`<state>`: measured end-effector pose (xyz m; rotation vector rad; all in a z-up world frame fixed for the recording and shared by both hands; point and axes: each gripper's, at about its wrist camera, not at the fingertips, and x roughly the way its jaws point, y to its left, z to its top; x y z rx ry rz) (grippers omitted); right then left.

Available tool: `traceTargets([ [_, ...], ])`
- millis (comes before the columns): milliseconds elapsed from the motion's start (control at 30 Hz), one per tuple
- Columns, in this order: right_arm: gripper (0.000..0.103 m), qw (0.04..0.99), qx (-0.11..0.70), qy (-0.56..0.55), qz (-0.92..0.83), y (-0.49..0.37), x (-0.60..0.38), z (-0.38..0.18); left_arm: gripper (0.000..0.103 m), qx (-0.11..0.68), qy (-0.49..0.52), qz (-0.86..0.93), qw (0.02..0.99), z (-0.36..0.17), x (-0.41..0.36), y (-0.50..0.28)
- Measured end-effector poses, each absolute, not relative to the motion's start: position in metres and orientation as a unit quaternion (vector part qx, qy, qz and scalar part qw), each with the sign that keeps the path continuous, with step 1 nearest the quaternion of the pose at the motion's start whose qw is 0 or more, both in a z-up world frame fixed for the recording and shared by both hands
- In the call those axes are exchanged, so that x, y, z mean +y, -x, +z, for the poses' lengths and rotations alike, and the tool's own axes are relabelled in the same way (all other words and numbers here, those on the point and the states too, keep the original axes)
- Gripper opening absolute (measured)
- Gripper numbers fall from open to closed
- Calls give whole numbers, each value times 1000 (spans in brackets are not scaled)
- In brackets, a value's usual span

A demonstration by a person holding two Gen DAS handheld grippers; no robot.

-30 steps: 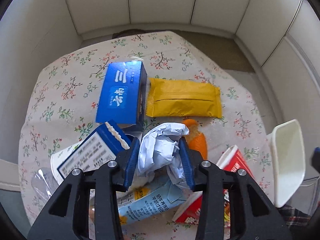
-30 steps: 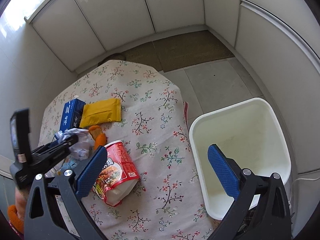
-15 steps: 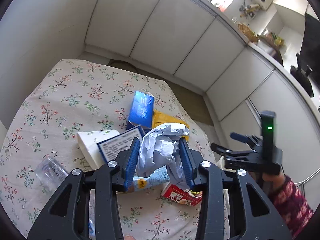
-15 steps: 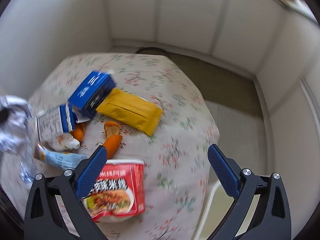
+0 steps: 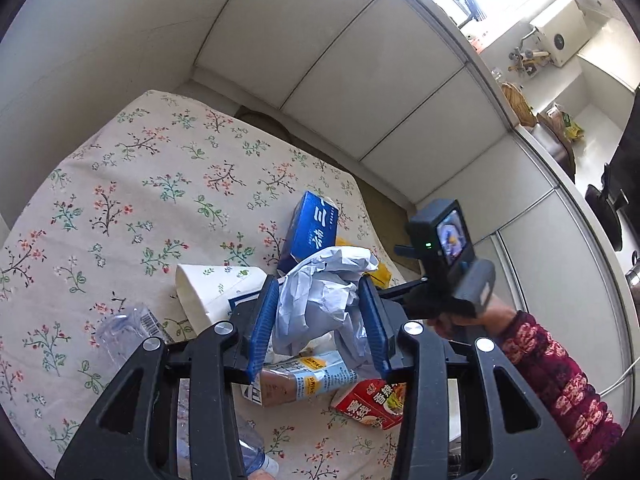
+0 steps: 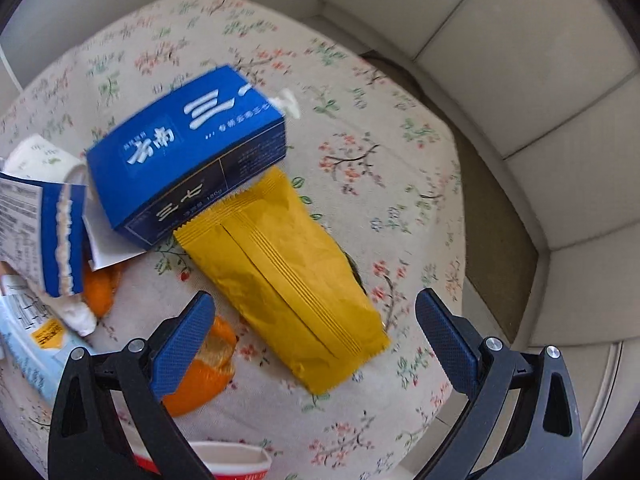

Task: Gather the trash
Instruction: 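Grasp the yellow snack wrapper with the right gripper and lift it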

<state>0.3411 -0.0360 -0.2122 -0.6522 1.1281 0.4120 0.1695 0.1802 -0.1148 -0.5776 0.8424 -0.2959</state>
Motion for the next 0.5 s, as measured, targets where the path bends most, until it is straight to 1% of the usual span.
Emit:
traceTargets([
  [133, 97, 760, 556, 280, 189, -356, -33, -230, 39, 409, 281, -140, 857, -119, 184, -172],
  [200, 97, 764, 558, 261, 192, -358, -33, -232, 39, 412, 285, -140, 854, -121, 186, -173],
  [233, 93, 764, 566, 241, 194, -360, -36, -233, 39, 413, 286, -138, 854, -122, 187, -174],
  [267, 83, 765, 571, 224, 197, -361, -39, -232, 39, 413, 287, -137, 853, -122, 188, -174],
  [300, 77, 763, 581, 197, 205, -362, -43, -231, 39, 414, 289, -136, 853, -123, 190, -174],
  [367, 50, 764, 587, 165, 212, -363, -49, -226, 39, 414, 296, -134, 850, -123, 193, -174],
  [400, 44, 768, 583, 161, 211, -361, -50, -223, 39, 414, 297, -132, 850, -123, 193, -174],
  [433, 34, 774, 578, 159, 205, -358, -51, -220, 39, 414, 297, -131, 850, -122, 193, -173],
  [467, 29, 778, 575, 157, 199, -357, -52, -218, 39, 414, 296, -130, 851, -122, 192, -173],
  [500, 26, 782, 571, 153, 196, -354, -54, -215, 39, 414, 295, -130, 851, -121, 192, -173],
])
